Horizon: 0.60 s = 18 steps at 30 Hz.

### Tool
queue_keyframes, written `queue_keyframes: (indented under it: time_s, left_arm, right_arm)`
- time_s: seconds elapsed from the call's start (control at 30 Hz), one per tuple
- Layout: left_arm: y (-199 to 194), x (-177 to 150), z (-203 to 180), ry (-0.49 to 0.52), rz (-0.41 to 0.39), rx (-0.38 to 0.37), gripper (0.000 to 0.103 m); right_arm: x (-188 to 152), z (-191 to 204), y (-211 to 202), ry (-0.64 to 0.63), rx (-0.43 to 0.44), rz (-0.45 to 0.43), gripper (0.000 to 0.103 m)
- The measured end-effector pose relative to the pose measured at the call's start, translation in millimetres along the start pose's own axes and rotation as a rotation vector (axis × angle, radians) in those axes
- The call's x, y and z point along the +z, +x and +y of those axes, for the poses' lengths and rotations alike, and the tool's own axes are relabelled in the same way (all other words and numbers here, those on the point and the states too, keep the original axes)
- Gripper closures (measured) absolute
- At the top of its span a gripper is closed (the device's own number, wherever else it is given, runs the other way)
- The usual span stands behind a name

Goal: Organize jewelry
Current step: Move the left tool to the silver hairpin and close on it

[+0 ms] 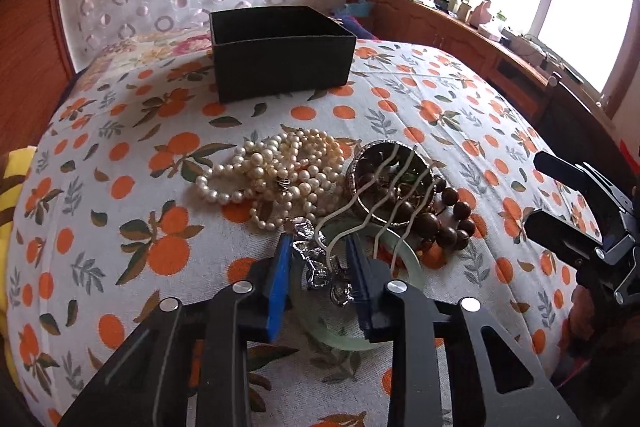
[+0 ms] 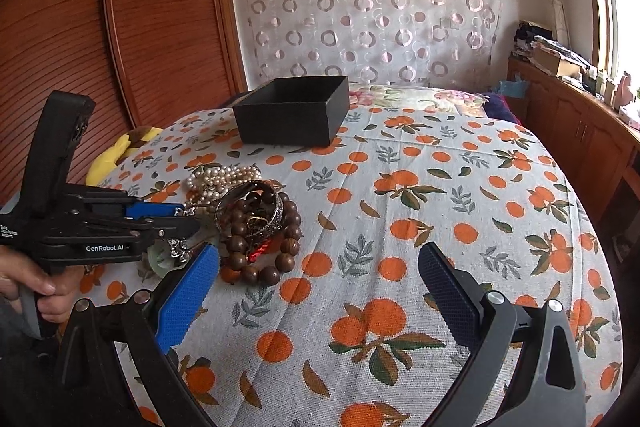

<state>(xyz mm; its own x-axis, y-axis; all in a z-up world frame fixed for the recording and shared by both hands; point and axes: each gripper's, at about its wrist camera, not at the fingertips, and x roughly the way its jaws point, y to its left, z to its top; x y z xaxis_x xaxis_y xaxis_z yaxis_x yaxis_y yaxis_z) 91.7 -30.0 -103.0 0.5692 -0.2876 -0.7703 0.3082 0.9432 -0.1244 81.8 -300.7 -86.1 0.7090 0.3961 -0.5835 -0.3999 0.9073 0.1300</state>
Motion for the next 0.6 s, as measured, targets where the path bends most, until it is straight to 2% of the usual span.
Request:
queue_keyframes:
  time_s: [0.33, 0.6]
  left_arm:
    - [-23.5, 2.5, 7.6, -0.040, -0.111, -0.003, 0.088]
    - [-41.5, 4.6, 14.6, -0.091, -0.192, -0.051, 0.096]
  right_arm:
    - [-0.1, -1.9, -0.2, 0.009, 0.004, 0.000, 0.003]
    - [10.0, 0.9, 6.1, -0.014, 0.022, 0.027, 0.003]
